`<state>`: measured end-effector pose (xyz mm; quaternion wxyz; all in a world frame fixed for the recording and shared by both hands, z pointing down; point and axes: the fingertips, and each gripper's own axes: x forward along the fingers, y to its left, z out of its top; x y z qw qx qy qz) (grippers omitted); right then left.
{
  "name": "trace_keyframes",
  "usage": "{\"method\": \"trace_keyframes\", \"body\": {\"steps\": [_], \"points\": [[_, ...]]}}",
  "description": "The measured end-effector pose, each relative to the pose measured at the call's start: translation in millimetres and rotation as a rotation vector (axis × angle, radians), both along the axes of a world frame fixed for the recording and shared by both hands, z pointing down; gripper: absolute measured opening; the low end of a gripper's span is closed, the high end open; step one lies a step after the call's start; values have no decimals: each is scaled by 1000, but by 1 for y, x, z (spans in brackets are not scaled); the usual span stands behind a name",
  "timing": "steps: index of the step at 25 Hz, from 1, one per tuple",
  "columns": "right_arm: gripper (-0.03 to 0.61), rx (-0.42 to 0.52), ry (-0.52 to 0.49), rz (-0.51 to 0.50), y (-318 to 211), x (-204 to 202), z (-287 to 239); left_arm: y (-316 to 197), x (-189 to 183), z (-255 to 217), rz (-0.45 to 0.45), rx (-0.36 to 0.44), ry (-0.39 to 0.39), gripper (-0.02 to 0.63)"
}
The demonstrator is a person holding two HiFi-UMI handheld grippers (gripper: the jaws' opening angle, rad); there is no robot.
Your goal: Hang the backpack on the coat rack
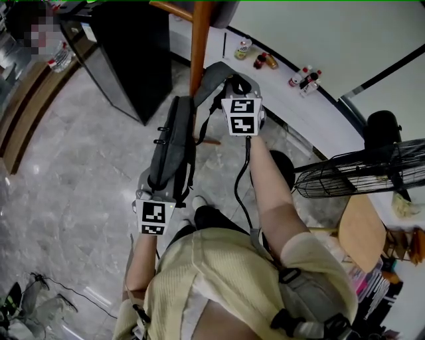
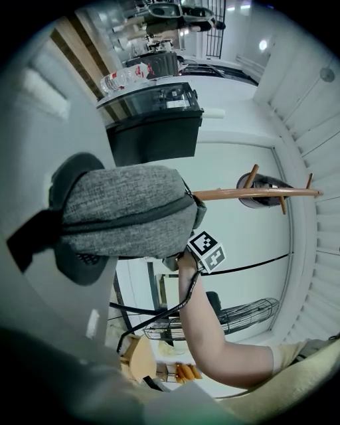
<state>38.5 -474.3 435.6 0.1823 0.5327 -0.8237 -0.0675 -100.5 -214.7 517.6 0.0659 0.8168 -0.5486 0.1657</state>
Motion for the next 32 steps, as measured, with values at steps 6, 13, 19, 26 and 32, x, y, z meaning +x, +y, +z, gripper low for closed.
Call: {"method": "trace_keyframes", "body": {"steps": [6,13,19,26,32], "points": [[43,39,-13,10,3,0,-6,2,5,30,-7,-59,-28,71],[46,58,-28,19,5,-1,-10,-2,9,54,7,-112,-17,79],[46,77,-39,34,8,-1,-12,-4,14,71,21,-164,16,81],[48,108,37,9,11,-2,-14,-7,18,90,22,-207,9,83],[52,66,211,-47,7,3,-17,-5,13,77,-6,-200,-19,70]]}}
